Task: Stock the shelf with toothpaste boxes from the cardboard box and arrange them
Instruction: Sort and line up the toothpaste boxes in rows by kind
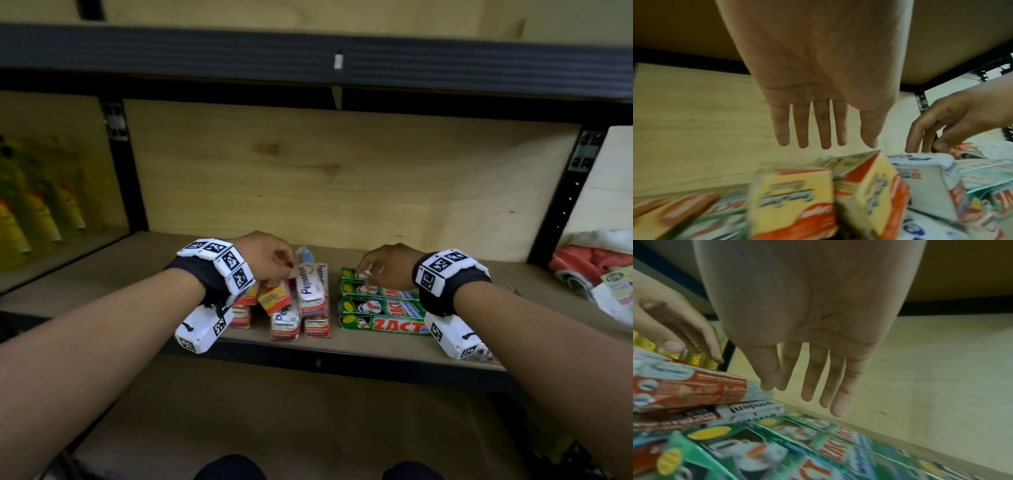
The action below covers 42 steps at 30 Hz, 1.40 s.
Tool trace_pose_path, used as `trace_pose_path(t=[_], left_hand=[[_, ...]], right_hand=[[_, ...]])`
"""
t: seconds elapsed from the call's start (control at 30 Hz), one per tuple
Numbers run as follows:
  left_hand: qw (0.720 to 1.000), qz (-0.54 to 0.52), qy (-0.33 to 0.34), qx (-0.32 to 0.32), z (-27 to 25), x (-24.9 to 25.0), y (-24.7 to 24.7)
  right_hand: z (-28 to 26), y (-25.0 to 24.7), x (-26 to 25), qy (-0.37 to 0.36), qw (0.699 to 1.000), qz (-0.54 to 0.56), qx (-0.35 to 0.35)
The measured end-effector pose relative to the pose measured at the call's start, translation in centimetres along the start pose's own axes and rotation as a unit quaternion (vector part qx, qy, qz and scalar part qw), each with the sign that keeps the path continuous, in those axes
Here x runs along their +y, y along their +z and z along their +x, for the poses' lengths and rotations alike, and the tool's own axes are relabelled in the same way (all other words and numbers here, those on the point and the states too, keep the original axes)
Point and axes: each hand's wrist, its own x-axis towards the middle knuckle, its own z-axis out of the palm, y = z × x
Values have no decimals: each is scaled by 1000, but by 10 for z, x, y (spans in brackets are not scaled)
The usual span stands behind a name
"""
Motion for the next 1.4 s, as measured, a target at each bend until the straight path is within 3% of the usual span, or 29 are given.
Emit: trace_pose_path(t=[0.37, 0.53, 0.67, 0.97, 1.4], left_hand=[[987, 59, -148, -28, -86, -116, -12], [985, 39, -162, -51, -108, -158, 1], [987, 4, -158, -22, -120, -172, 9], [991, -11, -130, 3, -124, -183, 18], [990, 7, -139, 19, -116, -183, 21]], right_hand=[[29, -7, -136, -122, 991, 37, 45], [46, 9, -192, -183, 982, -25, 36], [60, 30, -225, -183, 978, -85, 47], [85, 69, -247, -111, 969, -214, 56], [49, 84, -253, -148, 960, -209, 117]])
